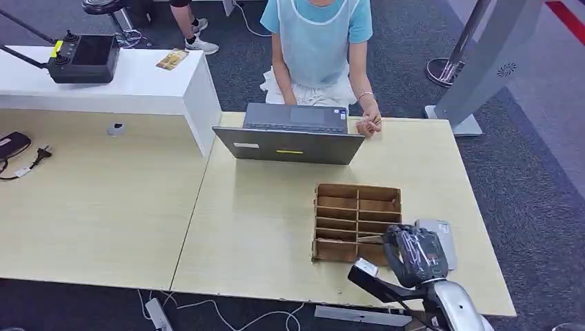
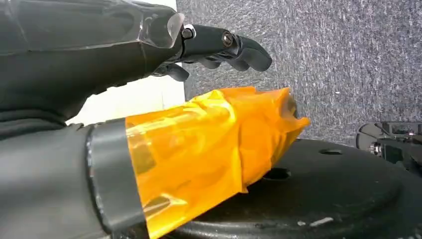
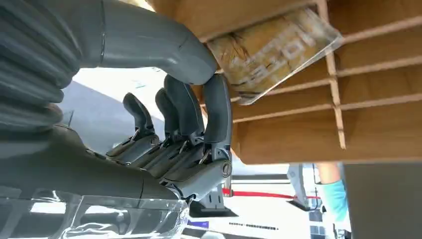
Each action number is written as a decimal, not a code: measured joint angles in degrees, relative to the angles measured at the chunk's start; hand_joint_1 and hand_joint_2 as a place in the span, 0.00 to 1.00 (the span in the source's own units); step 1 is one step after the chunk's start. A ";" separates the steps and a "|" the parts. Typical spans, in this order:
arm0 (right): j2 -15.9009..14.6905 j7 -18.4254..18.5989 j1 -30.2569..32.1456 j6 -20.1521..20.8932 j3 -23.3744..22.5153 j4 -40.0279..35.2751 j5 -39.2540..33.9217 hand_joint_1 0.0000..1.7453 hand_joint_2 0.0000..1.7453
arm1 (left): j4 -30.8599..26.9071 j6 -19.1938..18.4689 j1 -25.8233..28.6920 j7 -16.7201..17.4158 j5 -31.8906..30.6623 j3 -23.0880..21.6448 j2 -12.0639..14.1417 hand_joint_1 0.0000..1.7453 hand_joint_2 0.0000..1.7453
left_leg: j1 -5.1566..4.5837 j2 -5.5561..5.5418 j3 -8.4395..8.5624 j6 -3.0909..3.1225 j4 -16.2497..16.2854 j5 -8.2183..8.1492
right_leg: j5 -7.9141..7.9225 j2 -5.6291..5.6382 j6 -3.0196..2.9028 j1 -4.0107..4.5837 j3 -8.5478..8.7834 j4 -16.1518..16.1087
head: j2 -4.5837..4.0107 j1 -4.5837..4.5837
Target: Pass the card to the sensor for recognition and then transmit it.
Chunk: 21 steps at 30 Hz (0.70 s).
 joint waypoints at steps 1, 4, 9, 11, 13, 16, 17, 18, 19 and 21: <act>0.00 -0.17 0.00 -0.11 -0.11 -0.18 -0.41 0.85 1.00 | 0.00 0.00 0.00 -0.09 0.00 0.00 0.00 0.00 0.00 | 0.00 0.00 0.00 0.00 0.00 0.00 | 0.00 0.00 0.00 0.00 0.00 0.00 | 0.00 0.02; 0.11 -1.15 0.03 -0.24 -0.63 -0.61 -2.81 0.83 1.00 | 0.00 0.02 0.00 -0.35 0.00 0.00 0.00 0.00 0.00 | 0.00 0.00 0.00 0.00 0.00 0.00 | 0.00 0.00 0.00 0.00 0.00 0.00 | 0.00 0.02; 0.28 -3.13 0.10 -0.17 -1.79 -0.90 -6.80 0.85 1.00 | 0.00 0.09 0.00 -0.37 -0.11 0.00 0.04 0.00 0.00 | 0.00 0.00 0.00 0.00 0.00 0.00 | 0.00 0.00 0.00 0.00 0.00 0.00 | 0.00 0.00; 0.33 -3.61 0.18 -0.15 -2.01 -1.09 -7.89 0.83 1.00 | 0.00 0.13 0.00 -0.39 -0.11 0.00 0.09 0.00 0.00 | 0.00 0.00 0.01 0.00 0.00 0.00 | 0.00 0.00 0.00 0.00 -0.01 0.00 | 0.00 0.00; 0.41 -3.95 0.35 -0.15 -2.38 -1.25 -8.43 0.81 1.00 | 0.00 0.13 0.00 -0.42 -0.11 0.00 0.13 0.00 0.00 | 0.00 0.00 0.01 0.00 0.00 0.00 | 0.00 0.00 0.00 0.00 0.00 0.00 | 0.00 0.00; 0.44 -4.02 0.68 -0.15 -2.91 -1.49 -8.63 0.77 1.00 | 0.00 0.17 0.00 -0.44 -0.11 0.00 0.20 0.00 0.00 | 0.00 0.00 0.01 0.00 0.00 0.00 | 0.00 0.00 0.00 0.00 0.00 0.00 | 0.00 0.00; 0.44 -4.02 0.80 -0.15 -3.04 -1.60 -8.74 0.73 1.00 | 0.00 0.17 0.00 -0.44 -0.15 0.00 0.22 0.00 0.00 | 0.00 0.00 0.00 0.00 0.00 0.00 | 0.00 0.00 0.00 0.00 0.00 0.00 | 0.00 0.00; 0.44 -4.04 0.87 -0.15 -3.13 -1.66 -8.76 0.69 1.00 | 0.00 0.17 0.01 -0.44 -0.18 0.00 0.24 0.00 0.00 | 0.00 0.00 0.01 0.00 0.00 0.00 | 0.00 0.00 0.00 0.00 0.00 0.00 | 0.00 0.02; 0.46 -4.11 0.92 -0.15 -3.19 -1.68 -8.81 0.35 1.00 | 0.00 0.17 0.00 -0.44 -0.20 0.00 0.24 0.00 0.00 | 0.00 0.00 0.00 0.00 0.00 0.00 | 0.00 0.00 0.00 0.00 0.00 0.00 | 0.00 0.00; 0.48 -4.20 0.97 -0.15 -3.21 -1.70 -8.85 0.13 1.00 | 0.00 0.17 0.01 -0.44 -0.28 0.00 0.24 0.00 0.00 | 0.00 0.00 0.00 0.00 0.00 0.00 | 0.00 0.00 0.00 0.00 0.00 0.00 | 0.00 0.00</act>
